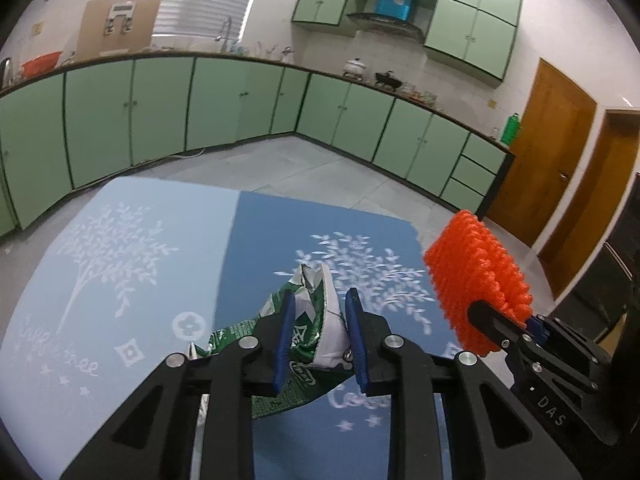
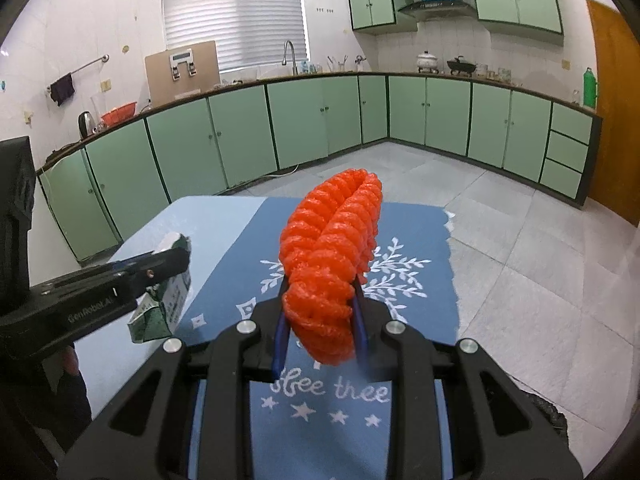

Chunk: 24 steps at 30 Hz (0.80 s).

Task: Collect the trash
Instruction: 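Carry the orange mesh and green carton over the bin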

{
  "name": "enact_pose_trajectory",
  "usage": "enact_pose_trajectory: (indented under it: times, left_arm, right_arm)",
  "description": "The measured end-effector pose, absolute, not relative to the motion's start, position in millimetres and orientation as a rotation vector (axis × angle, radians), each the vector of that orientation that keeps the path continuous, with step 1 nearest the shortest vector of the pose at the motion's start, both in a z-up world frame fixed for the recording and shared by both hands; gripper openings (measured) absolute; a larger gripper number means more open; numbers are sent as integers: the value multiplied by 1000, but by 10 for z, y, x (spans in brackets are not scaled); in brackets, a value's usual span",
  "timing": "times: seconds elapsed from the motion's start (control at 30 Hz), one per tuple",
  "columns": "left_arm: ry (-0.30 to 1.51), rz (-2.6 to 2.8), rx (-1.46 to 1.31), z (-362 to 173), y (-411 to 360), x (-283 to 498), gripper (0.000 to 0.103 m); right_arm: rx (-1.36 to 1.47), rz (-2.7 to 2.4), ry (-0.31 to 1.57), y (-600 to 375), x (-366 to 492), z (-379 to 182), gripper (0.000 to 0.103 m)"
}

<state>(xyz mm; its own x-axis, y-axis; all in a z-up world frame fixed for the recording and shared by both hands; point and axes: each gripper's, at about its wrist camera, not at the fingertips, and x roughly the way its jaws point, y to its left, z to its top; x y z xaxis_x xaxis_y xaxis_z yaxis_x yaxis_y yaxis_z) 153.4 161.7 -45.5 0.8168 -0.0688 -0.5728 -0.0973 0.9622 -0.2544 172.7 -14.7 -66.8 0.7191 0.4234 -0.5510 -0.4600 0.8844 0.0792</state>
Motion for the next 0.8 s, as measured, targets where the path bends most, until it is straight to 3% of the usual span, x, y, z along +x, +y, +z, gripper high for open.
enact_pose_trajectory:
  times: [0.8]
  left_arm:
    - [613, -302, -137, -277, 1, 1425, 25]
  right_arm:
    - [9, 262, 554, -1559, 1119, -447, 25]
